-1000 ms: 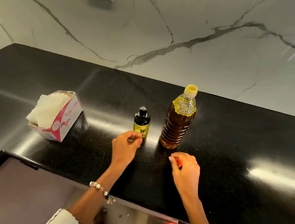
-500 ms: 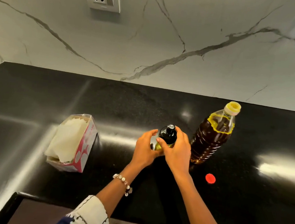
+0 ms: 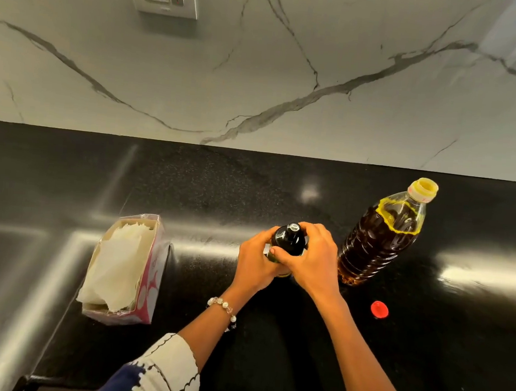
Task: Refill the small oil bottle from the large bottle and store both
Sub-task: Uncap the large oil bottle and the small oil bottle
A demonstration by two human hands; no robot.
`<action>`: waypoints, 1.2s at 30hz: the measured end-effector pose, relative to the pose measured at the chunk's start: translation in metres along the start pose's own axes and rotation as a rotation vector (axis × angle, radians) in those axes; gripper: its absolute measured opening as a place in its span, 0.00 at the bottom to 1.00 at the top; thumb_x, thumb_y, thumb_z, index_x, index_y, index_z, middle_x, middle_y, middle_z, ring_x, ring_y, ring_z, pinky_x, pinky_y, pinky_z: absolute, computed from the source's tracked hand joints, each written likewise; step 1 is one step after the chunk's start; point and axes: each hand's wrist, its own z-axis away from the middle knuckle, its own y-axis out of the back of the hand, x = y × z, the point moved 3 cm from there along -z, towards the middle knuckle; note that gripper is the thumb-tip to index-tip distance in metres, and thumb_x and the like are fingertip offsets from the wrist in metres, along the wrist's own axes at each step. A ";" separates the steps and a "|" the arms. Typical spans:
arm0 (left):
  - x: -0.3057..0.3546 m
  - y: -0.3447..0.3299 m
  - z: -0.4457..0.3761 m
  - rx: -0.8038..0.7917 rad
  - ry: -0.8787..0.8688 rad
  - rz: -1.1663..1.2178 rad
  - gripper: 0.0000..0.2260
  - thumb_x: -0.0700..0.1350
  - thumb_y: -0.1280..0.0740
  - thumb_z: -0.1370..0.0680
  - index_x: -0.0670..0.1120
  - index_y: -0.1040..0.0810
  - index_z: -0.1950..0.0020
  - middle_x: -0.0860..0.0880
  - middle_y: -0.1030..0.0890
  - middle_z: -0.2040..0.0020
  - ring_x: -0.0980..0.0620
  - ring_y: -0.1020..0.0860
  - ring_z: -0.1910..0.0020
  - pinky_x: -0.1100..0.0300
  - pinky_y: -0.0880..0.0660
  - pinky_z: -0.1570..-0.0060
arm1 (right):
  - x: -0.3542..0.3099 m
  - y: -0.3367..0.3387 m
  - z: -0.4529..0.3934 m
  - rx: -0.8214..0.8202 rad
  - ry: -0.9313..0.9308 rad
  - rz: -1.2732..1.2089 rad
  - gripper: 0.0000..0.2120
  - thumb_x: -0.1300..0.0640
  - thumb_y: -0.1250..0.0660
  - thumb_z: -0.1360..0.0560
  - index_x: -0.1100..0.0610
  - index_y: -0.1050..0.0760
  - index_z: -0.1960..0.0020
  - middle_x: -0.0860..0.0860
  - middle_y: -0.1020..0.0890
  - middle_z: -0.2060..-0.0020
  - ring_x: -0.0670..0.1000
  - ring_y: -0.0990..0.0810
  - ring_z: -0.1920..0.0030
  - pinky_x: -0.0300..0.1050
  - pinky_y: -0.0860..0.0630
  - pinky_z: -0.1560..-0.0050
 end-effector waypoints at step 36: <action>0.002 -0.006 0.001 0.019 0.090 -0.150 0.28 0.48 0.19 0.40 0.52 0.20 0.42 0.61 0.20 0.55 0.71 0.25 0.56 0.80 0.34 0.54 | -0.015 0.020 -0.025 -0.561 0.116 0.003 0.44 0.65 0.25 0.34 0.45 0.43 0.27 0.50 0.30 0.32 0.53 0.33 0.31 0.54 0.34 0.31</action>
